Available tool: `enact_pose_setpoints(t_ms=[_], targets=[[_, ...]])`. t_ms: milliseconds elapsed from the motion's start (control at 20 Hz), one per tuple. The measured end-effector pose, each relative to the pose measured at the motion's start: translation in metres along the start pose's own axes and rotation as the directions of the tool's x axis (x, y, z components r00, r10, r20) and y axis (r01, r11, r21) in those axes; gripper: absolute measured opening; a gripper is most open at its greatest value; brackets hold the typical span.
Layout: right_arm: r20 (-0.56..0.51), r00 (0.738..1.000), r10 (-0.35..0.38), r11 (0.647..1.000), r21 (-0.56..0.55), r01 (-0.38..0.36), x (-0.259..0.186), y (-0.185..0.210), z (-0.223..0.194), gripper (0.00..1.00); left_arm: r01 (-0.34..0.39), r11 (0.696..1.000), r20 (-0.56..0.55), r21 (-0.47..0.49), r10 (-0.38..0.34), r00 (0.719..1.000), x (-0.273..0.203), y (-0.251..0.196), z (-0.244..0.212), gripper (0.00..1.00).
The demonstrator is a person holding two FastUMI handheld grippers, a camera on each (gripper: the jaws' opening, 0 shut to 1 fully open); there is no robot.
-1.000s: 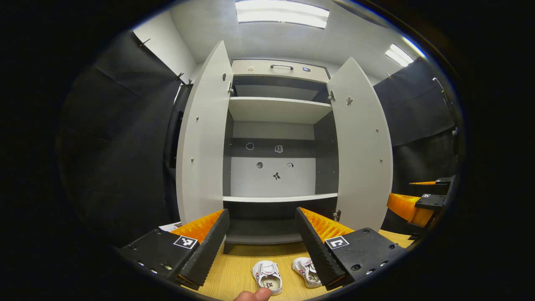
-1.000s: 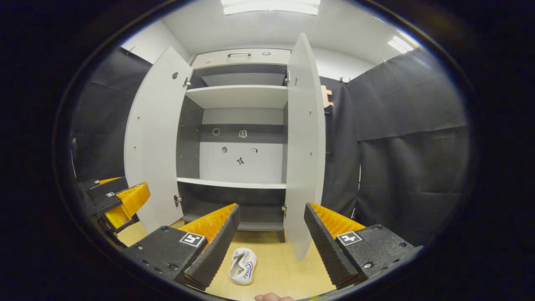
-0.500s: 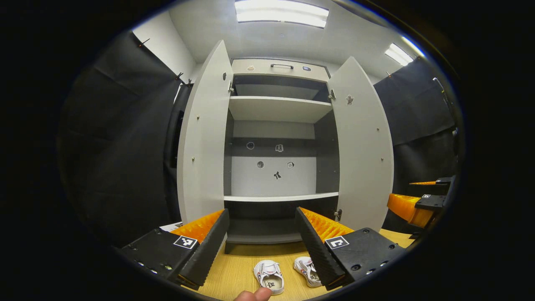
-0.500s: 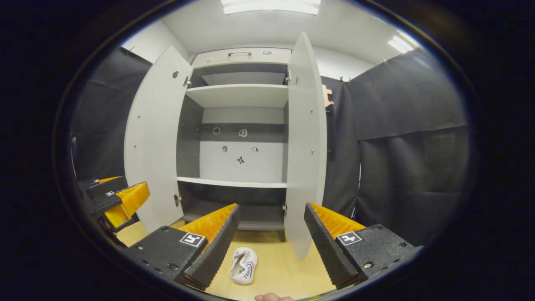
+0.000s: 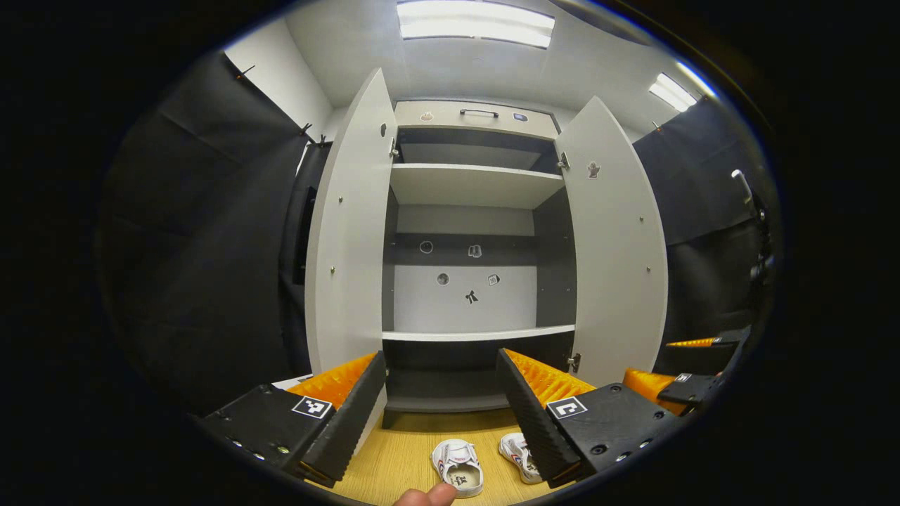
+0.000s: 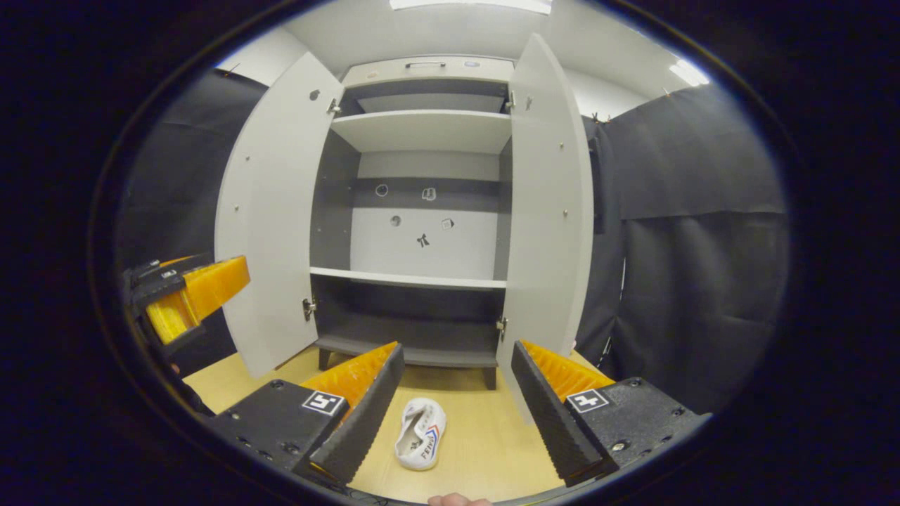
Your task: Grab one shoe with the right hand and put it into the shoe cabinet, grab the other shoe with the left hand and put it into the shoe cabinet; then close the right door with the right hand and the left door with the left hand.
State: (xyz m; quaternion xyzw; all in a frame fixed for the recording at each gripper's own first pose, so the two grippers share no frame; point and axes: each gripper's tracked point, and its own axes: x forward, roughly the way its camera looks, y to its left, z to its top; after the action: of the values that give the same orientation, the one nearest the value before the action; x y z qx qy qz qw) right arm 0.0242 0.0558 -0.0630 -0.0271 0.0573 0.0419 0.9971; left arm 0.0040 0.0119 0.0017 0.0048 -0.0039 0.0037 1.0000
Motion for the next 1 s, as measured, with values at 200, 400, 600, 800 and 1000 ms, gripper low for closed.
enact_pose_setpoints(t_ms=[200, 400, 600, 800, 1000], targets=[[-0.087, 0.995, 0.056, 0.998, -0.015, -0.058, 0.024, 0.024, -0.041, 0.96, -0.018, 1.0, 0.013, 0.002, 0.018, 1.0, 0.0, 0.008, 0.001, 0.95], [-0.174, 0.978, 0.115, 0.993, 0.043, -0.109, 0.046, 0.045, -0.081, 1.0, -0.034, 0.999, 0.007, -0.003, 0.034, 0.999, -0.001, 0.019, -0.003, 0.95], [-0.271, 0.952, 0.14, 0.989, 0.078, -0.123, 0.069, 0.057, -0.127, 1.0, -0.056, 0.998, 0.003, 0.008, 0.056, 0.998, 0.0, 0.036, -0.006, 0.95], [-0.354, 0.925, 0.141, 0.99, 0.06, -0.128, 0.086, 0.067, -0.166, 1.0, -0.049, 0.999, 0.007, -0.018, 0.049, 0.999, 0.003, 0.046, -0.008, 0.95], [-0.412, 0.896, 0.163, 0.987, 0.063, -0.15, 0.1, 0.081, -0.193, 1.0, -0.072, 0.997, -0.016, -0.003, 0.072, 0.997, 0.01, 0.061, -0.018, 0.95]])
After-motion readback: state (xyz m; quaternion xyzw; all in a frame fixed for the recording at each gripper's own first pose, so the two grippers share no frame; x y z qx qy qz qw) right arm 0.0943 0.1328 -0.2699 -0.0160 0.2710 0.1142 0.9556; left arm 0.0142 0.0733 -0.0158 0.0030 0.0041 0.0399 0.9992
